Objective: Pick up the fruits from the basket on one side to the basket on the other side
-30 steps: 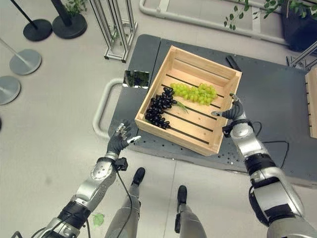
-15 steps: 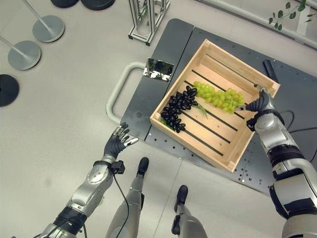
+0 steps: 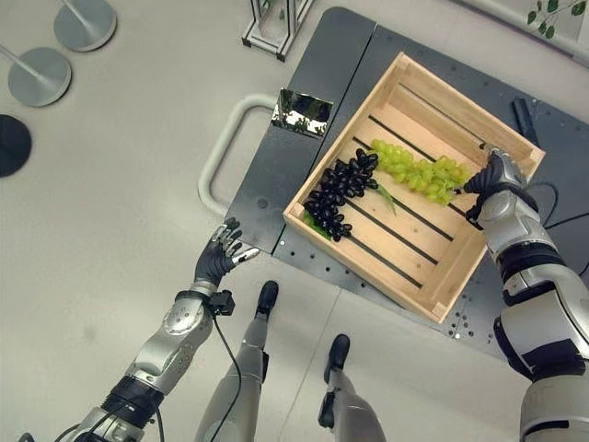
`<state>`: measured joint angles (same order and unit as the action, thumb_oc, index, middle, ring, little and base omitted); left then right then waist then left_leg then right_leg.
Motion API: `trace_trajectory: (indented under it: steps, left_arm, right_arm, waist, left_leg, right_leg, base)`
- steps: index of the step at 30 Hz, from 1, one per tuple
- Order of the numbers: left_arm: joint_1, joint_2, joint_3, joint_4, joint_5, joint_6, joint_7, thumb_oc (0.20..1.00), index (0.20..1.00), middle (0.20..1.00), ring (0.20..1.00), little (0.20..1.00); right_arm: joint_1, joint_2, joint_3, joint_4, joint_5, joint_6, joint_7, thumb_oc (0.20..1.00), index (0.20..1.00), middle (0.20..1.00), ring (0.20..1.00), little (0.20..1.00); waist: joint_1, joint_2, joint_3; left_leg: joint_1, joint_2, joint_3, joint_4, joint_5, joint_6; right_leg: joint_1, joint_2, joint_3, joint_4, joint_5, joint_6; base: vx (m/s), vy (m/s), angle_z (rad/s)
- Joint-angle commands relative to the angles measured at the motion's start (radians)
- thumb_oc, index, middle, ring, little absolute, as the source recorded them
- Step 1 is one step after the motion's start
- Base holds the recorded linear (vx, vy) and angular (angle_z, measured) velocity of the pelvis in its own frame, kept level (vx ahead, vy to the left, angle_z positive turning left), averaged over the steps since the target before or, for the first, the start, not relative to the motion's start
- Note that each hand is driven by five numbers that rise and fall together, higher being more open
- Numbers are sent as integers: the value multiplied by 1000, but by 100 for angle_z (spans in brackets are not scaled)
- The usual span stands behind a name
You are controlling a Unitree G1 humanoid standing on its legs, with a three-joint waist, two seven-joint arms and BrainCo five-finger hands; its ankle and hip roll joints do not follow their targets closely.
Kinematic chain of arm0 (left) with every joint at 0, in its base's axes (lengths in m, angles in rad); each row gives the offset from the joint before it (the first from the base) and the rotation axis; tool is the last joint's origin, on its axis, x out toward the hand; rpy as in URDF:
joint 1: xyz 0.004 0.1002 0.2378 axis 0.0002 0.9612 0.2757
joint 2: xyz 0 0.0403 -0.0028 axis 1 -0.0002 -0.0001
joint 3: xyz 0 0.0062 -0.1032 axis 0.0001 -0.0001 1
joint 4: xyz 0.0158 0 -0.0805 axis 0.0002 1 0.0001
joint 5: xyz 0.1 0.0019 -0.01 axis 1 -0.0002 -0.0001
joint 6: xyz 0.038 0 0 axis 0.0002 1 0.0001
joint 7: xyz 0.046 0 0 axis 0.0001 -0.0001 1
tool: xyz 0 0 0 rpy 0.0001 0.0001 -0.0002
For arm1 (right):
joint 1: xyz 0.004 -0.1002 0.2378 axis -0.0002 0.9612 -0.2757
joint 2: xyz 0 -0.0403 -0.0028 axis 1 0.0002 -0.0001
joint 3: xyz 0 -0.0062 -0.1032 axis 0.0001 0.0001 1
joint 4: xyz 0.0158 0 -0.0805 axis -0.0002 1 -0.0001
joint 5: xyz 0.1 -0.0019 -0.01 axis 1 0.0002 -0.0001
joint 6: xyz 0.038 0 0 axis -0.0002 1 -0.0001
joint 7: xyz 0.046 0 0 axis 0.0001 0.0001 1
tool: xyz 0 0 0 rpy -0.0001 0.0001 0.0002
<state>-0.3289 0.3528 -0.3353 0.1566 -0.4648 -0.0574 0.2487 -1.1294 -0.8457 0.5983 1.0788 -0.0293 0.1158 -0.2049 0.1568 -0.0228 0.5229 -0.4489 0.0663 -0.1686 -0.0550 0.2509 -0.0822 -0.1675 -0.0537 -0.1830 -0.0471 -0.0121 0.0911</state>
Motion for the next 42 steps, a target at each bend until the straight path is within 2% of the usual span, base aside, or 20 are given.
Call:
trace_trajectory:
  steps: [1, 6, 16, 21, 27, 30, 38, 42]
  left_arm:
    - [-18, -4, -2, -81, 19, -55, 11, 1000, 1000, 1000, 1000, 1000]
    - [-47, -11, -21, -79, 28, -55, 16, 1000, 1000, 1000, 1000, 1000]
    - [-107, -20, -49, -63, 34, -63, 40, 1000, 1000, 1000, 1000, 1000]
    - [-134, -21, -60, -53, 39, -69, 48, 1000, 1000, 1000, 1000, 1000]
    - [-160, -29, -67, -42, 42, -76, 67, 1000, 1000, 1000, 1000, 1000]
    - [-173, -31, -76, -41, 54, -75, 68, 1000, 1000, 1000, 1000, 1000]
    - [-212, -40, -90, -31, 64, -85, 78, 1000, 1000, 1000, 1000, 1000]
    - [-221, -42, -92, -32, 62, -86, 86, 1000, 1000, 1000, 1000, 1000]
  right_arm:
    - [-107, -91, 75, -1, -39, 1, -20, 1000, 1000, 1000, 1000, 1000]
    - [-123, -70, 141, 101, -112, 6, 9, 1000, 1000, 1000, 1000, 1000]
    - [-111, -1, 145, 175, -135, 4, -7, 1000, 1000, 1000, 1000, 1000]
    - [-135, 14, 238, 207, -275, 18, 13, 1000, 1000, 1000, 1000, 1000]
    - [-136, 39, 259, 228, -313, 21, 14, 1000, 1000, 1000, 1000, 1000]
    - [-123, 37, 306, 245, -412, 29, 22, 1000, 1000, 1000, 1000, 1000]
    - [-81, 69, 308, 266, -491, 39, 25, 1000, 1000, 1000, 1000, 1000]
    - [-69, 87, 281, 265, -452, 36, 9, 1000, 1000, 1000, 1000, 1000]
  waist:
    - [10, -41, -3]
    - [27, -40, -3]
    - [55, -33, -3]
    - [68, -25, -3]
    - [71, -19, -3]
    - [76, -14, -3]
    - [85, 8, -3]
    - [88, 14, -3]
  left_leg:
    - [-21, 71, 17, 68, -113, -91]
    - [-68, 60, -1, 78, -110, -93]
    - [-143, 44, -38, 88, -103, -95]
    - [-171, 33, -53, 90, -99, -96]
    - [-198, 20, -67, 96, -98, -95]
    - [-227, 10, -82, 100, -95, -95]
    - [-273, -10, -101, 103, -89, -94]
    - [-296, -17, -106, 106, -87, -94]
  right_leg:
    - [-82, -127, 37, 66, -32, 100]
    - [-106, -126, 20, 64, -29, 102]
    - [-138, -122, -19, 56, -28, 104]
    - [-152, -123, -29, 55, -29, 105]
    - [-162, -121, -33, 54, -32, 103]
    - [-176, -120, -40, 57, -37, 103]
    - [-202, -117, -50, 56, -43, 101]
    - [-216, -116, -55, 55, -46, 99]
  base:
    - [15, 6, 18]
    - [15, -10, 14]
    - [19, -13, 14]
    - [20, -11, 13]
    - [19, -14, 13]
    - [21, -40, 10]
    - [18, -14, 16]
    - [19, -12, 6]
